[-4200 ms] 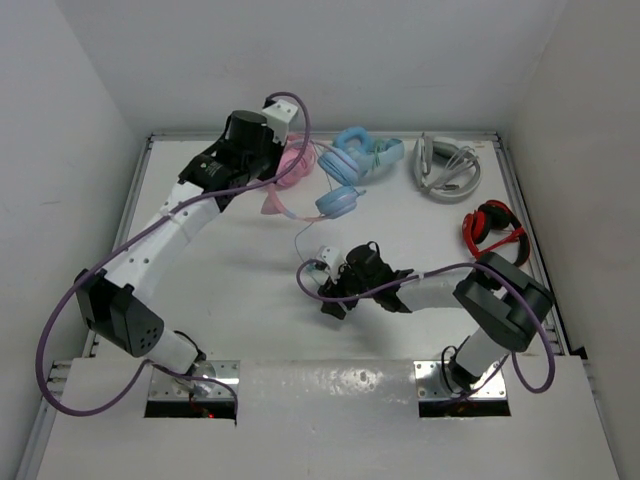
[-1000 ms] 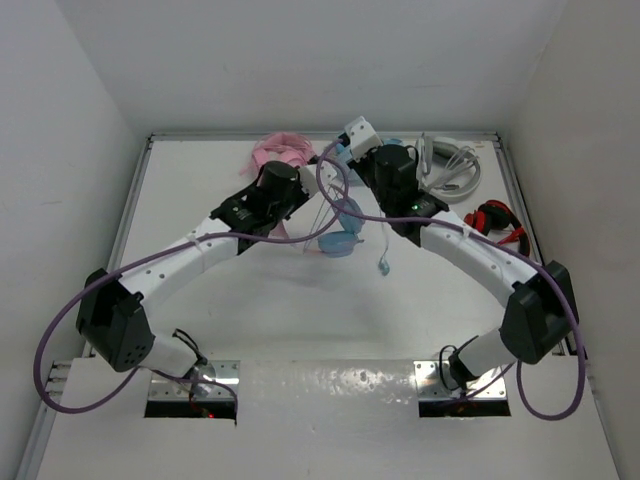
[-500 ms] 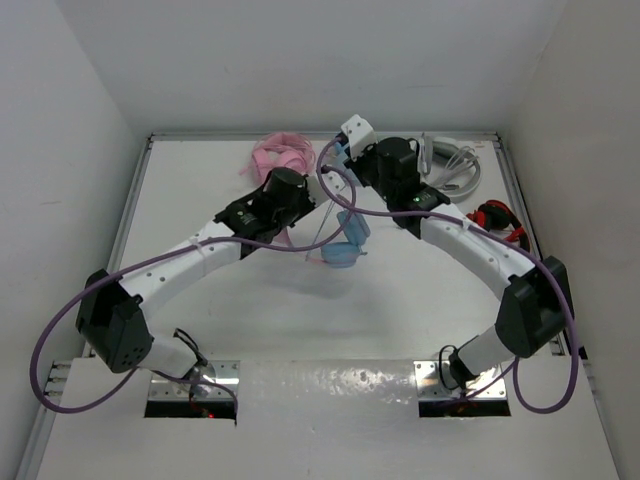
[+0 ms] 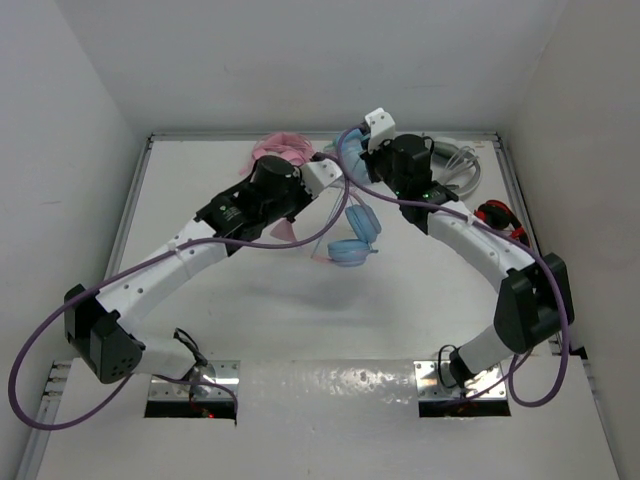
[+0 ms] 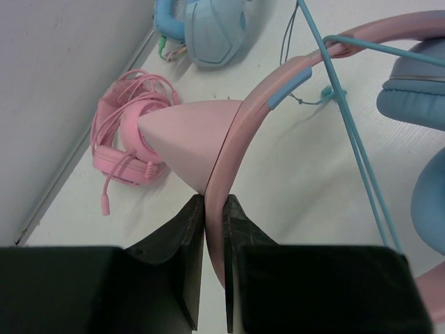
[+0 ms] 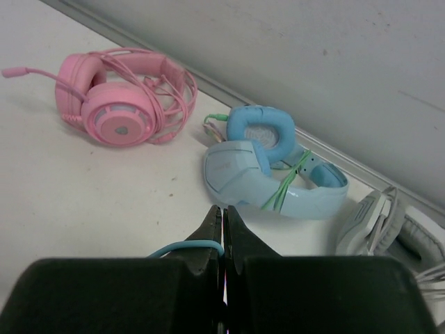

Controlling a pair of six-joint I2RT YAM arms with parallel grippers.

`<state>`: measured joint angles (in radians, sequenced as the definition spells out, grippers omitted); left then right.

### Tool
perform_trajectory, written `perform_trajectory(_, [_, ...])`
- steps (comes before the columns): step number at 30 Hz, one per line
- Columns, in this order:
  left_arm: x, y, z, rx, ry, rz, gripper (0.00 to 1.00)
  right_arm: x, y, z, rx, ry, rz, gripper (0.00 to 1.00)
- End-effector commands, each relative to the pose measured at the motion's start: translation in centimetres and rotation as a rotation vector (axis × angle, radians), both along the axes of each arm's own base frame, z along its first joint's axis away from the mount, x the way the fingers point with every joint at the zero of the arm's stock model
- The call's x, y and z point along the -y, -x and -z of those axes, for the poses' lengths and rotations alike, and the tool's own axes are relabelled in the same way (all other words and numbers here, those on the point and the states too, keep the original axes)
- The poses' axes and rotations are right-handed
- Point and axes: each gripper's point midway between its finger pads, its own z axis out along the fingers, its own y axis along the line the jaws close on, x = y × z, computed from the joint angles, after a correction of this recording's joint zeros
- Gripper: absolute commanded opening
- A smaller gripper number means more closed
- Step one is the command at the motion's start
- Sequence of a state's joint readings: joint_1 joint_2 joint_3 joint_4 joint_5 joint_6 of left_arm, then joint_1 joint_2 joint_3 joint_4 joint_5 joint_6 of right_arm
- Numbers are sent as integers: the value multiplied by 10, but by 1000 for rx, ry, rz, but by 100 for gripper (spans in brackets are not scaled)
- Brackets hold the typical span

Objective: Wrap the headphones

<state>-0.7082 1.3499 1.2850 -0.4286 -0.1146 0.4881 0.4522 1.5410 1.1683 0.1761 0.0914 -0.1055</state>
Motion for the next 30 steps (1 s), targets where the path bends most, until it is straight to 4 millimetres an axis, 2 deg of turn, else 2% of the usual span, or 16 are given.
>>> perform_trajectory(1, [7, 23, -8, -54, 31, 82, 0, 27, -26, -38, 105, -149, 104, 0])
perform_trajectory(4, [9, 27, -19, -57, 51, 95, 0, 26, -29, -25, 66, -185, 107, 0])
perform_trajectory(5, [12, 26, -30, -44, 74, 93, 0, 25, -27, -22, 59, -194, 104, 0])
perform_trajectory(8, [19, 33, -52, -68, 143, 110, 0, 13, -14, 0, 10, -237, 31, 3])
perform_trajectory(10, [22, 37, -65, -76, 173, 124, 0, -5, -2, 5, -6, -269, -79, 19])
perform_trajectory(11, [24, 38, -82, -59, 201, 136, 0, -15, 5, 9, -24, -292, -139, 27])
perform_trajectory(12, [26, 44, -87, -82, 216, 152, 0, -23, 12, 16, -27, -321, -188, 40])
perform_trajectory(14, [29, 46, -106, -81, 241, 161, 0, -40, 25, 23, -61, -487, -253, 48])
perform_trajectory(15, [29, 46, -111, -79, 248, 160, 0, -44, 29, 26, -69, -557, -263, 48])
perform_trajectory(17, [27, 44, -128, -56, 266, 140, 0, -61, 51, 51, -139, -679, -313, 56])
perform_trajectory(18, [26, 43, -133, -50, 274, 131, 0, -66, 57, 33, -51, -732, -364, 58])
perform_trajectory(19, [25, 42, -143, -35, 286, 123, 0, -75, 68, 51, -93, -759, -379, 62])
perform_trajectory(22, [22, 41, -155, -24, 311, 100, 0, -85, 73, 52, -75, -797, -400, 64])
perform_trajectory(25, [20, 41, -165, -11, 329, 85, 0, -103, 77, 71, -96, -741, -393, 65])
perform_trajectory(26, [18, 40, -167, -5, 334, 71, 0, -101, 70, 90, -133, -703, -318, 65])
perform_trajectory(30, [13, 40, -184, 19, 376, 40, 0, -91, 61, 134, -155, -550, -161, 65])
